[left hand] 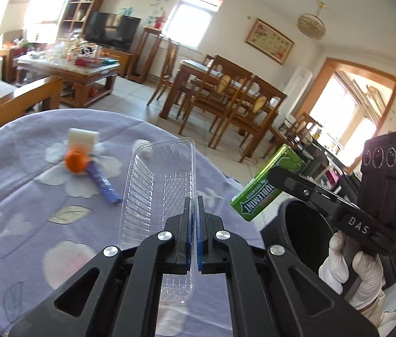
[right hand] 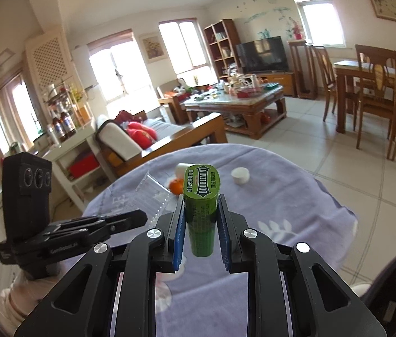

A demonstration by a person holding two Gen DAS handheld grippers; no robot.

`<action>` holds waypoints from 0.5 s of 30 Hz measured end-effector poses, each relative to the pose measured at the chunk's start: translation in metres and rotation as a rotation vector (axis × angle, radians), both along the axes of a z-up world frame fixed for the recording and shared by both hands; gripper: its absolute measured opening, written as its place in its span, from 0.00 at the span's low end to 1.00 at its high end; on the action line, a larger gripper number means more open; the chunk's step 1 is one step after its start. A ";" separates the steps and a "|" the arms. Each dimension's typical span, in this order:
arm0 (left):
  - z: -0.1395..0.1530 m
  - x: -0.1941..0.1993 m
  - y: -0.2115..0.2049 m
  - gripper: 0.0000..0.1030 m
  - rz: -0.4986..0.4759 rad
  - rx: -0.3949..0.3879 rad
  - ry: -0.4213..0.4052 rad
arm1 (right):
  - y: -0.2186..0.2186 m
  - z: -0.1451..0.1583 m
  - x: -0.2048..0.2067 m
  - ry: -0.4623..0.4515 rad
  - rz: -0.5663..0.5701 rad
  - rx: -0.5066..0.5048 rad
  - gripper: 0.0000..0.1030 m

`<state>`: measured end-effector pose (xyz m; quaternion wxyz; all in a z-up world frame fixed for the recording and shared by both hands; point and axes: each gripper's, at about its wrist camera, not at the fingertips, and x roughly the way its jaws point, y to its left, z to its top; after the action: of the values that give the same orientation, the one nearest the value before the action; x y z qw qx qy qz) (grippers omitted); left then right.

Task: Collect trash
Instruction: 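Carry the tray and gum box over the black bin and open both tools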

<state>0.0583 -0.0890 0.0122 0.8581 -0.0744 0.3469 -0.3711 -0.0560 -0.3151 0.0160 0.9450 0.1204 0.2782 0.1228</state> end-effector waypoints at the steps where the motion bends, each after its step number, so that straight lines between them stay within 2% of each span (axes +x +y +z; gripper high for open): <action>1: -0.001 -0.006 -0.005 0.03 -0.009 0.003 -0.005 | -0.005 -0.001 -0.006 0.000 -0.008 0.001 0.21; 15: -0.009 -0.051 -0.102 0.04 -0.179 0.051 -0.045 | -0.101 -0.012 -0.089 0.017 -0.175 0.020 0.21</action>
<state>0.0075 -0.1911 0.0035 0.8308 -0.0126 0.3421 -0.4389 -0.1446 -0.4163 0.0038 0.9484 0.1546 0.2735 0.0416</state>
